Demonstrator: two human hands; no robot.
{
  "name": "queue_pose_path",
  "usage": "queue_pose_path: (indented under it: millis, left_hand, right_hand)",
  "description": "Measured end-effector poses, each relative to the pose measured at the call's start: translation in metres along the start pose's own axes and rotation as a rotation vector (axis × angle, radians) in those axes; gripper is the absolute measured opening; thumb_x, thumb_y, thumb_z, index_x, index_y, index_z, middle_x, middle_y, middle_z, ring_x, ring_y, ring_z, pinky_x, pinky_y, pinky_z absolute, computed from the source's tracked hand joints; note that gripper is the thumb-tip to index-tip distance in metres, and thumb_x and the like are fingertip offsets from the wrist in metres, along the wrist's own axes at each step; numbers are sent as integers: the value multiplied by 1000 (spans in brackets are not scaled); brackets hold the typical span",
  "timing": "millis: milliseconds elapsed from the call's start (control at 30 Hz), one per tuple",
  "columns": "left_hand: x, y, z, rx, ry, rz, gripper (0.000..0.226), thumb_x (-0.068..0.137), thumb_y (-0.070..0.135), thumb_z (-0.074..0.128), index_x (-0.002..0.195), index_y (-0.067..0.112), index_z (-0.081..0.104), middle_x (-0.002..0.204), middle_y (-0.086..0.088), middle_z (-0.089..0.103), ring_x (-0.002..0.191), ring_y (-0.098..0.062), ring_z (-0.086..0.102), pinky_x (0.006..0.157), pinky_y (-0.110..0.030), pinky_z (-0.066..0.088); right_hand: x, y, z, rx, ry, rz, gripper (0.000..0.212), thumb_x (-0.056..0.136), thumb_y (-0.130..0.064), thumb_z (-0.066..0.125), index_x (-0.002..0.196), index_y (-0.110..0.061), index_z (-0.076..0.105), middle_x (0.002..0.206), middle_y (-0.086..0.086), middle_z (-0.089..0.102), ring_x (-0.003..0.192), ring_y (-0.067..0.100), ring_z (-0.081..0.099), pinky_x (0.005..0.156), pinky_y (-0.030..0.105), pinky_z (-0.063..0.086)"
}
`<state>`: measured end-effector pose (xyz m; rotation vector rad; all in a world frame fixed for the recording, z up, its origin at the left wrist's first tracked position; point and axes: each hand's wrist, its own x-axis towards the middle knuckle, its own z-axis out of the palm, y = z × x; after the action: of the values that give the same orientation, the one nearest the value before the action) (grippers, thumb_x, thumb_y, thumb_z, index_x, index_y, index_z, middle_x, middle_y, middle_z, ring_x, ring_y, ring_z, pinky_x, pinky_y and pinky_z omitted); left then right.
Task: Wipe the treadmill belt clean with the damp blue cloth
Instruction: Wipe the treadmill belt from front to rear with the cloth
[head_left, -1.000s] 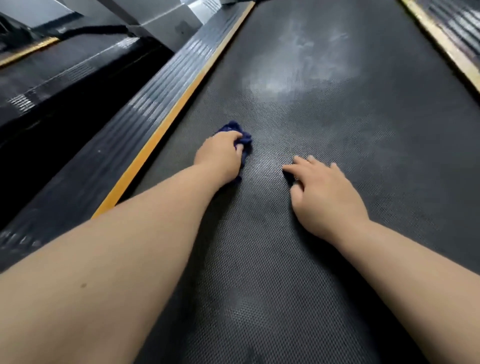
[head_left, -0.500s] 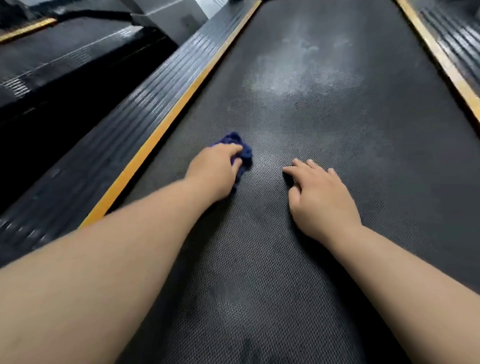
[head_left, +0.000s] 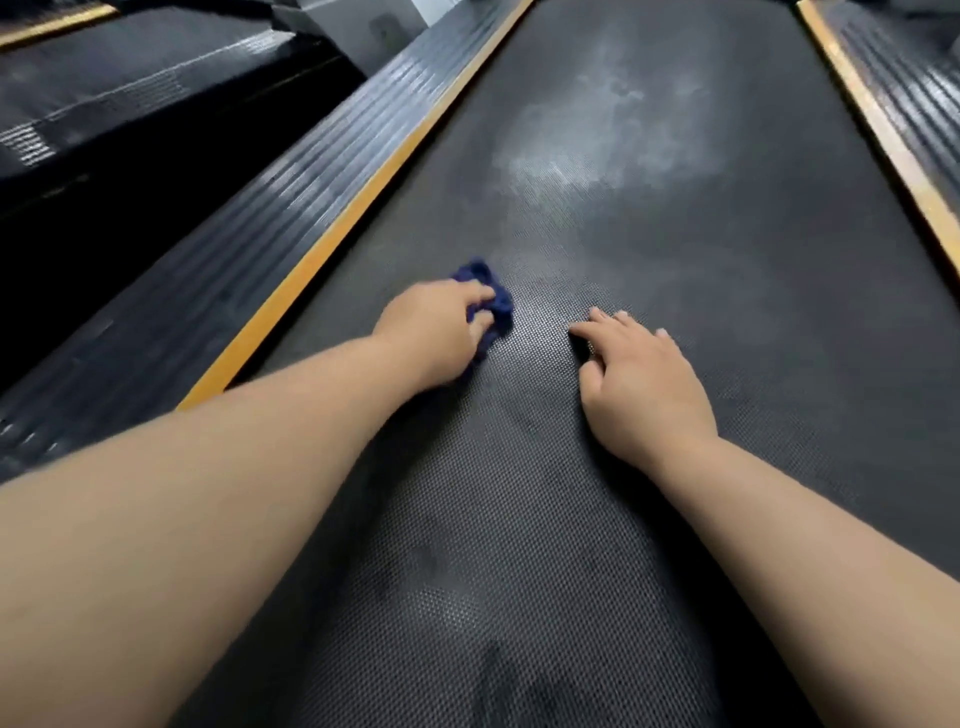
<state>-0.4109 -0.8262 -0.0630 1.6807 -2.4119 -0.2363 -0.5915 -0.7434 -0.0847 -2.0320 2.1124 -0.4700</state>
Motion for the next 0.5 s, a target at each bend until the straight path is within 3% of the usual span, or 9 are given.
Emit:
queue_pose_path:
  millis: [167,333,433,500]
  left_hand:
    - [-47,-21,-4,-102,-130,262,44,95,29,54,139,29,48,146,7,43,138,-13,34,112,-23,23]
    - [24,-15,2,-99,-16,-41,33,94,30,51,127,25,57,136,-4,52,123,-29,49,102,-34,38]
    - [34,-7,-10,-318,-69,-118,43,86,50,54,126,33,55,134,2,51,124,-24,49,111,-42,30]
    - [20,-14,-28,-543,-112,-77,52,90,54,49,139,37,43,144,8,44,133,-13,40,115,-31,21]
  right_hand:
    - [0,1,0,-21,0,8,47,93,-22,37,140,-29,42,154,-7,30,144,14,20,118,38,7]
    - [1,0,-3,18,5,-9,46,93,-19,38,138,-27,46,152,-5,34,144,16,22,119,39,10]
    - [1,-1,-6,80,61,49,43,93,-23,44,135,-27,50,155,0,29,143,20,20,118,40,15]
    - [5,-17,-10,187,170,120,43,91,-33,51,134,-28,51,157,7,18,144,25,14,117,42,17]
